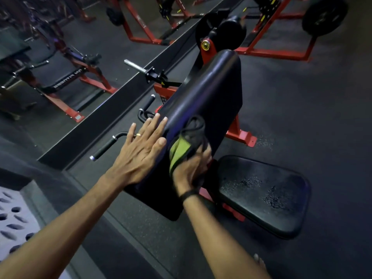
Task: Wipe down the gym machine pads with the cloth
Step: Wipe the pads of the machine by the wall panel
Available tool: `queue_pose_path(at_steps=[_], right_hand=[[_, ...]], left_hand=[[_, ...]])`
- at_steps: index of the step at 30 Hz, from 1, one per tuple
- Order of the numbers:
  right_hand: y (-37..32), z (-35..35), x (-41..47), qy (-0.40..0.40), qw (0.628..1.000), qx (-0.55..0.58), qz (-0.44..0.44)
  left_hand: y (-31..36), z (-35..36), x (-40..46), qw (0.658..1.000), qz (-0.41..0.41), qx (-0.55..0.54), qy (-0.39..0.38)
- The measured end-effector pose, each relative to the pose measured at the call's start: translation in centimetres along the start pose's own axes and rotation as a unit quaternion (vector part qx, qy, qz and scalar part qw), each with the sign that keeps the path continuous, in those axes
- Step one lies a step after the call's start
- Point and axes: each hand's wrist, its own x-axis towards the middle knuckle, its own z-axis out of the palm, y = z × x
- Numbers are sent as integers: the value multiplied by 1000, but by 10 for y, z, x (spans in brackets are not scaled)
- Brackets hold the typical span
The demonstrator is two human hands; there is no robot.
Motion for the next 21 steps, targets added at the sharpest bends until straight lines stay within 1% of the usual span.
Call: queue_pose_path(at_steps=[1,3,5,7,9,10,11,13,14,15,16,17,18,19,20,21], right_hand=[[-3,6,24,10,999,17,42],[14,15,70,35,994,37,93],[37,12,97,86,984,66,143],[51,3,97,102,973,94,183],[54,-7,78,80,967,154,185],[57,-11,64,62,969,168,170],[48,-17,39,40,976,175,126],[28,-23,7,32,989,143,-12],[20,-20,5,20,991,90,-95],[15,-12,22,2,984,28,-176],[12,2,52,5,974,-26,-226],[9,18,91,28,971,-55,-232],[4,25,126,63,975,-58,-204],[2,31,157,95,984,-38,-143],[9,33,176,105,992,-5,-75],[19,33,180,96,995,39,-11]], left_hand=[[0,-1,2,1000,18,13,-7],[0,-1,12,998,39,40,-16],[2,-1,24,999,32,43,-10],[2,-1,38,999,25,45,-11],[0,-4,53,998,28,54,-16],[-1,-4,65,998,26,52,-21],[-3,-7,71,999,20,47,-19],[-2,-3,91,1000,0,18,-20],[-2,-1,96,1000,-9,-4,-21],[-2,3,99,999,-15,-29,-22],[-2,5,97,999,-15,-46,-15],[-3,7,96,998,-15,-53,-5],[-3,6,93,999,-8,-48,5],[-3,5,93,999,3,-39,8],[-2,4,94,999,17,-32,4],[-2,4,94,999,29,-27,-4]])
